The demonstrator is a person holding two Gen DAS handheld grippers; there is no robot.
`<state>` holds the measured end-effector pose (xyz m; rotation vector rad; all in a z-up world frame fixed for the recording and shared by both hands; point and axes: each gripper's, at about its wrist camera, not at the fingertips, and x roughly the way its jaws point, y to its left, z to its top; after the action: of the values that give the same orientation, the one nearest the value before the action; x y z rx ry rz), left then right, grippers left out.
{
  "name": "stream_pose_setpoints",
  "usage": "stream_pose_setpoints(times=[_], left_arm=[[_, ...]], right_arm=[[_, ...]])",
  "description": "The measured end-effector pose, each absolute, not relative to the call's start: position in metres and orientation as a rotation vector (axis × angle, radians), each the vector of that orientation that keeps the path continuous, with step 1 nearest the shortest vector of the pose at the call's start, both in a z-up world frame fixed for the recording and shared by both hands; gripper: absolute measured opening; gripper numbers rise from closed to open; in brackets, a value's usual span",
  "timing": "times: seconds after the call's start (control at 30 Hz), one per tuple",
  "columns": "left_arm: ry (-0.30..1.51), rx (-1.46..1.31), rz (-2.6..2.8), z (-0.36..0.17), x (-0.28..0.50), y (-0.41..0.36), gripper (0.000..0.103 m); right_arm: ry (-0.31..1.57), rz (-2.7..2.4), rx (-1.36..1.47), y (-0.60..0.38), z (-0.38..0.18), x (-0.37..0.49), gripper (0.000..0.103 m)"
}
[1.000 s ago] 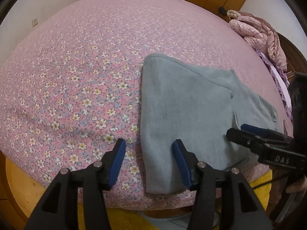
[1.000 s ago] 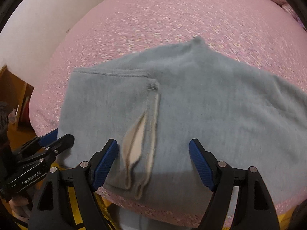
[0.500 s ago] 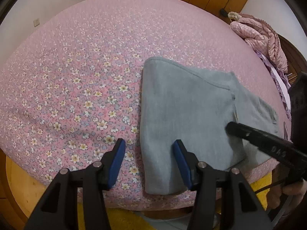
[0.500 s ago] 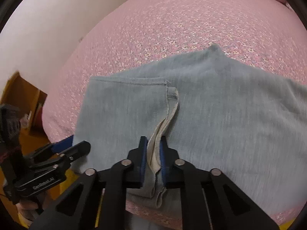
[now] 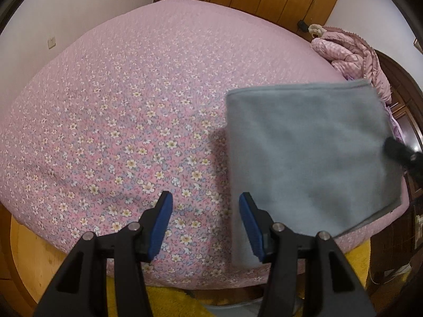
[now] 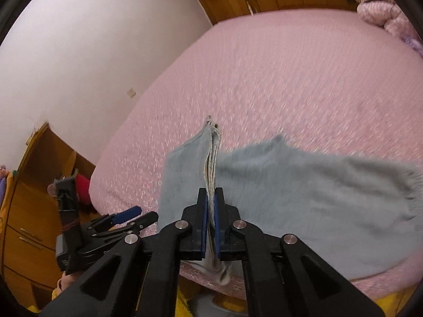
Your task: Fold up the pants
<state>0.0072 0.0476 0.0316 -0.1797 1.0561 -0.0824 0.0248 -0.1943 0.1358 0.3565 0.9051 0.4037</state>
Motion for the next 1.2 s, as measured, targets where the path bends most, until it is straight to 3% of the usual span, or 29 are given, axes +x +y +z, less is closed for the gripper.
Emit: stream_pose_setpoints(times=[0.47, 1.2], left_arm=[[1.065, -0.138, -0.141, 0.036, 0.032, 0.008, 0.055], [1.092, 0.010, -0.290, 0.031, 0.068, -0.100, 0.055]], right_arm=[[0.828, 0.177, 0.361, -0.290, 0.177, 0.003, 0.005], [1.010, -0.095, 0.431, -0.404, 0.077, 0.015, 0.006]])
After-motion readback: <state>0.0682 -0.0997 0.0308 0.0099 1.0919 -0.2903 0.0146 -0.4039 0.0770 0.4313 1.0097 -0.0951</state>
